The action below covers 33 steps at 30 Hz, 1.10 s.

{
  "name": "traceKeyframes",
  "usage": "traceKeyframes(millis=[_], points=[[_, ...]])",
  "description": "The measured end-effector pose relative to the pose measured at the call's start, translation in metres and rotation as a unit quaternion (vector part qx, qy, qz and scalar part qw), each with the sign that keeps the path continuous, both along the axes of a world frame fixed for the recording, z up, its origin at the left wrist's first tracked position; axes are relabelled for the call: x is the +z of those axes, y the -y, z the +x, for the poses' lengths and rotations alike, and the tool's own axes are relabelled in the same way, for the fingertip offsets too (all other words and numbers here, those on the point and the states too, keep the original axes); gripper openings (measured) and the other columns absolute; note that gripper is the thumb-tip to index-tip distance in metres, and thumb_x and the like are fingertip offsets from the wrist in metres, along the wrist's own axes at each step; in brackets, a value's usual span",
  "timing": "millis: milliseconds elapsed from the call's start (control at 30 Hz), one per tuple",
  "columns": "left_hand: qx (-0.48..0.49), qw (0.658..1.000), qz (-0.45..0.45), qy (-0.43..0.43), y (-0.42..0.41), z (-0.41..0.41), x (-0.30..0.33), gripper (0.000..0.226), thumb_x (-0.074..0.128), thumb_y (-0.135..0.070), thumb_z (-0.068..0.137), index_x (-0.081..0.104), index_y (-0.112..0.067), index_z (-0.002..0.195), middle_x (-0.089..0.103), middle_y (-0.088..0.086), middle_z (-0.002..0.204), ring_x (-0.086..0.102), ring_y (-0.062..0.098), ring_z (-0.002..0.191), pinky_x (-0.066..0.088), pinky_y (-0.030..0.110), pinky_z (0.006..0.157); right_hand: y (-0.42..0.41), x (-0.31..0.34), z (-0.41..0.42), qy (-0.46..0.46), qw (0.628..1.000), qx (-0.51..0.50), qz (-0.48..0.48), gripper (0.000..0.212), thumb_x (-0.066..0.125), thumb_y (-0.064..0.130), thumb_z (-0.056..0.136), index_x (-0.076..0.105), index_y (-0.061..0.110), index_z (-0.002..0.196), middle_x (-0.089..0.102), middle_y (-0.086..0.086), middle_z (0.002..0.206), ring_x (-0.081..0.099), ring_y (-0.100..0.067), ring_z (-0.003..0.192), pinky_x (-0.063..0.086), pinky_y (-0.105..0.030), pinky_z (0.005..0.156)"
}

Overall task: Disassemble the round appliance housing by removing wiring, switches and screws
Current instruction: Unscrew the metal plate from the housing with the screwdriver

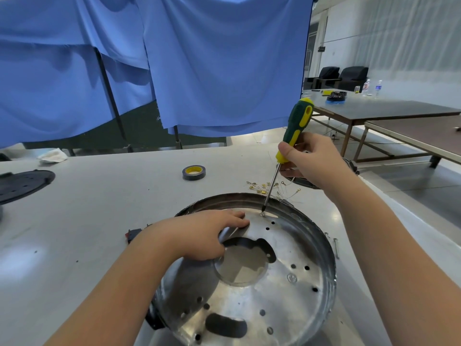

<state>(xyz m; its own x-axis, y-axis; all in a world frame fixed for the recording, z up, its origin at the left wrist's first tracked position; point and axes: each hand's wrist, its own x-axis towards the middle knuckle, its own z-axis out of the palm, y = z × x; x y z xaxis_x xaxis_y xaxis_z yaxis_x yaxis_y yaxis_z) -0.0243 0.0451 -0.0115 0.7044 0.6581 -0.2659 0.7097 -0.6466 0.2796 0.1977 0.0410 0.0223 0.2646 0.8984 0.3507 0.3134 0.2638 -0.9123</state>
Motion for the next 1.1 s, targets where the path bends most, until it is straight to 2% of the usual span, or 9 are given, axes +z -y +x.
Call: traceKeyframes(millis=[267,367,433,533,633,767,867,1100], points=[[0.004,1.0,-0.006,0.001,-0.001,0.0,0.0,0.08,0.058,-0.005,0.086,0.022,-0.042,0.148,0.012,-0.025,0.157,0.017,0.007,0.144,0.021,0.028,0.113,-0.002,-0.004,-0.003,0.017,1.0,0.0,-0.011,0.01,0.061,0.025,0.091,0.052,0.027,0.086,0.064,0.001,0.083,0.069,-0.009,0.065,0.058,-0.021,0.057],[0.006,1.0,-0.005,0.003,0.0,0.0,0.0,0.08,0.058,-0.005,0.086,0.023,-0.042,0.148,0.011,-0.025,0.157,0.016,0.007,0.144,0.02,0.027,0.113,-0.002,-0.004,0.0,0.023,1.0,0.0,-0.017,0.01,0.06,0.024,0.091,0.052,0.027,0.085,0.064,0.002,0.083,0.069,-0.005,0.061,0.054,-0.017,0.052],[0.008,1.0,-0.009,0.004,0.0,0.0,0.0,0.08,0.059,-0.005,0.085,0.023,-0.042,0.147,0.011,-0.025,0.157,0.016,0.007,0.144,0.02,0.027,0.113,-0.002,-0.003,0.001,0.026,0.999,0.0,-0.028,0.006,0.059,0.023,0.092,0.053,0.023,0.092,0.063,0.002,0.083,0.068,-0.004,0.059,0.053,-0.016,0.05],[0.008,1.0,-0.009,0.006,0.0,0.0,0.001,0.08,0.059,-0.006,0.085,0.024,-0.041,0.148,0.012,-0.024,0.157,0.017,0.007,0.144,0.02,0.026,0.112,-0.001,-0.002,0.003,0.035,0.999,-0.003,-0.036,0.012,0.058,0.023,0.093,0.052,0.017,0.102,0.063,0.003,0.083,0.067,-0.006,0.061,0.053,-0.016,0.051],[0.009,1.0,-0.007,0.005,0.0,0.0,0.0,0.08,0.059,-0.006,0.085,0.024,-0.042,0.147,0.012,-0.025,0.156,0.017,0.007,0.144,0.021,0.025,0.111,0.001,-0.001,-0.001,0.075,0.997,-0.012,-0.027,0.016,0.061,0.027,0.09,0.054,0.017,0.1,0.062,0.006,0.083,0.068,-0.007,0.061,0.054,-0.016,0.052],[0.008,1.0,-0.005,0.003,0.001,0.0,0.0,0.081,0.059,-0.004,0.085,0.024,-0.042,0.147,0.012,-0.025,0.157,0.016,0.008,0.144,0.022,0.03,0.114,0.002,-0.002,-0.013,0.156,0.987,-0.047,0.01,0.029,0.072,0.044,0.076,0.054,0.025,0.088,0.062,0.005,0.086,0.069,-0.011,0.07,0.059,-0.028,0.067],[0.007,1.0,-0.005,0.002,0.001,0.001,0.001,0.081,0.059,-0.004,0.085,0.024,-0.041,0.147,0.012,-0.024,0.157,0.017,0.009,0.144,0.024,0.031,0.114,0.001,-0.002,-0.022,0.161,0.985,-0.06,0.006,0.038,0.075,0.049,0.071,0.052,0.021,0.085,0.061,0.002,0.087,0.066,-0.02,0.082,0.055,-0.04,0.078],[0.008,1.0,-0.008,0.005,0.0,0.001,-0.001,0.08,0.058,-0.004,0.086,0.024,-0.041,0.148,0.012,-0.026,0.156,0.017,0.008,0.145,0.024,0.029,0.113,0.002,0.001,-0.017,0.143,0.989,-0.042,0.016,0.026,0.074,0.039,0.076,0.056,0.022,0.081,0.066,-0.001,0.084,0.07,-0.018,0.077,0.057,-0.036,0.072]])
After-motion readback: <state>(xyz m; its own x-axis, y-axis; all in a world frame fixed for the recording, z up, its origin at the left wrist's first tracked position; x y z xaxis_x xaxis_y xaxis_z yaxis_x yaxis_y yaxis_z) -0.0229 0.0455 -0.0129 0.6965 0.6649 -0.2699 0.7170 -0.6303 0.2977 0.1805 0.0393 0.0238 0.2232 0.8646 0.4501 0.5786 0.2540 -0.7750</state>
